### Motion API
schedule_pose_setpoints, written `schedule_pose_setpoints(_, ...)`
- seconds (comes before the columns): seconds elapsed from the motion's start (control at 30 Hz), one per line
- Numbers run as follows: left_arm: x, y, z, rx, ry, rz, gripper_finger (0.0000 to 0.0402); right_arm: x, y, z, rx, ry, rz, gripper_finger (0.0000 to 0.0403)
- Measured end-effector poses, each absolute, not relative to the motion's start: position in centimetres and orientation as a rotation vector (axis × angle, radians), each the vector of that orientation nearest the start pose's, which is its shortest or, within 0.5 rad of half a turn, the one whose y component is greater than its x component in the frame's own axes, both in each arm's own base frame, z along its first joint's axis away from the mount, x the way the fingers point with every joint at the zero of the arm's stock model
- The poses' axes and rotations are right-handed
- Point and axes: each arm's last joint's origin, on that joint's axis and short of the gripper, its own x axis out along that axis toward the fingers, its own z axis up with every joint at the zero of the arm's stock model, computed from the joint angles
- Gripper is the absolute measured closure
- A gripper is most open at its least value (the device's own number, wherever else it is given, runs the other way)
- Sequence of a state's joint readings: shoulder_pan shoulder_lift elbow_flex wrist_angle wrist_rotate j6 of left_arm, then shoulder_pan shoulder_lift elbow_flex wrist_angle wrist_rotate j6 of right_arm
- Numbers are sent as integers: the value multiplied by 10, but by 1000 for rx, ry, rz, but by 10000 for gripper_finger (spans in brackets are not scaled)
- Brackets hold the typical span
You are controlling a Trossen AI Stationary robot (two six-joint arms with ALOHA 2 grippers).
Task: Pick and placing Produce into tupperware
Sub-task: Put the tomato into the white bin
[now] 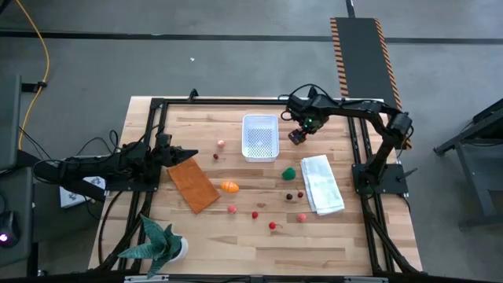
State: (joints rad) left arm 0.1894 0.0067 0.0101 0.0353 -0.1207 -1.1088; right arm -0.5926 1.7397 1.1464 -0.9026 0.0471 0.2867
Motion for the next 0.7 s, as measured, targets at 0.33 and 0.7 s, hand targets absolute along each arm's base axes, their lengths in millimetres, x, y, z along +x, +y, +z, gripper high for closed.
schedule_pose_setpoints(0.33, 95, 22, 170, -1119, -209, 254, 401, 265, -180, 184, 681, 1253, -721, 120)
schedule_pose_setpoints(0.7, 95, 22, 170, -1122, -210, 254, 401, 261, -185, 184, 685, 1250, -752, 120)
